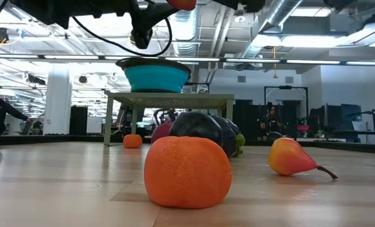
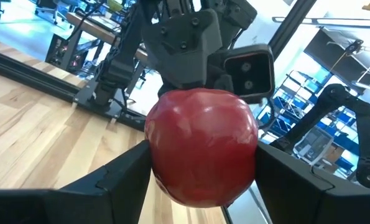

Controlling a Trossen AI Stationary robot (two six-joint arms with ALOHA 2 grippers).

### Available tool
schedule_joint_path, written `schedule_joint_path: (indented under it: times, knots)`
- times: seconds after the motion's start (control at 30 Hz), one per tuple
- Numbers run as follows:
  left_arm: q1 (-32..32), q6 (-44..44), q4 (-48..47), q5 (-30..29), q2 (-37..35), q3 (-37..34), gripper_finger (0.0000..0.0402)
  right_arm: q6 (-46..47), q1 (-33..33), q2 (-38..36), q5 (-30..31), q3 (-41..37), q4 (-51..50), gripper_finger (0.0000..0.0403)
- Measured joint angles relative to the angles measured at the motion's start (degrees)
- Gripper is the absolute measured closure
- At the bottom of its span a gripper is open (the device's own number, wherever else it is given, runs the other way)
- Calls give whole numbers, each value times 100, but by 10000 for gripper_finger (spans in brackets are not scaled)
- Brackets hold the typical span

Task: Pick & Place Fruit
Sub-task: Put the red apple into the blue strainer bowl

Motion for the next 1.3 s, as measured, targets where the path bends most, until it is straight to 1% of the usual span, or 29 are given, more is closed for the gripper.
schedule_joint_path:
  times: [0.13, 0.23, 0.4, 0.57, 0.77, 0.87, 0.97, 1.07, 1.13, 1.2, 1.3]
  knots:
    - [0, -40, 102, 0, 0, 2, 146, -213, -79, 0, -245, 0, -2, 67]
    - [0, -42, 140, -1, 0, 6, 145, -210, -122, 2, -261, 0, 6, 63]
    - [0, -47, 189, -6, -2, 13, 145, -213, -118, 7, -291, 0, 264, 87]
    - [0, -45, 174, -3, -2, 13, 145, -213, -129, 7, -356, 0, 252, 116]
    - [0, -60, 167, -2, -2, 13, 136, -63, -85, 7, -352, 0, 240, 127]
    - [0, 19, 153, 6, -2, 13, 127, 351, -47, 7, -348, 0, 195, 127]
    - [0, 198, 147, 121, 0, 11, 108, 1120, 17, 7, -323, 0, 105, 128]
    - [0, 376, 66, 162, -4, 11, 86, 1786, 128, 7, -60, 2, -50, 128]
    - [0, 547, -226, 164, -81, 9, 74, 2118, 210, 7, 154, 2, -185, 128]
    - [0, 723, -733, 59, -271, 7, 68, 2415, 294, 7, 379, 2, -349, 128]
    - [-3, 901, -1656, -334, -700, 7, 67, 2912, 376, -100, 542, 2, -743, 129]
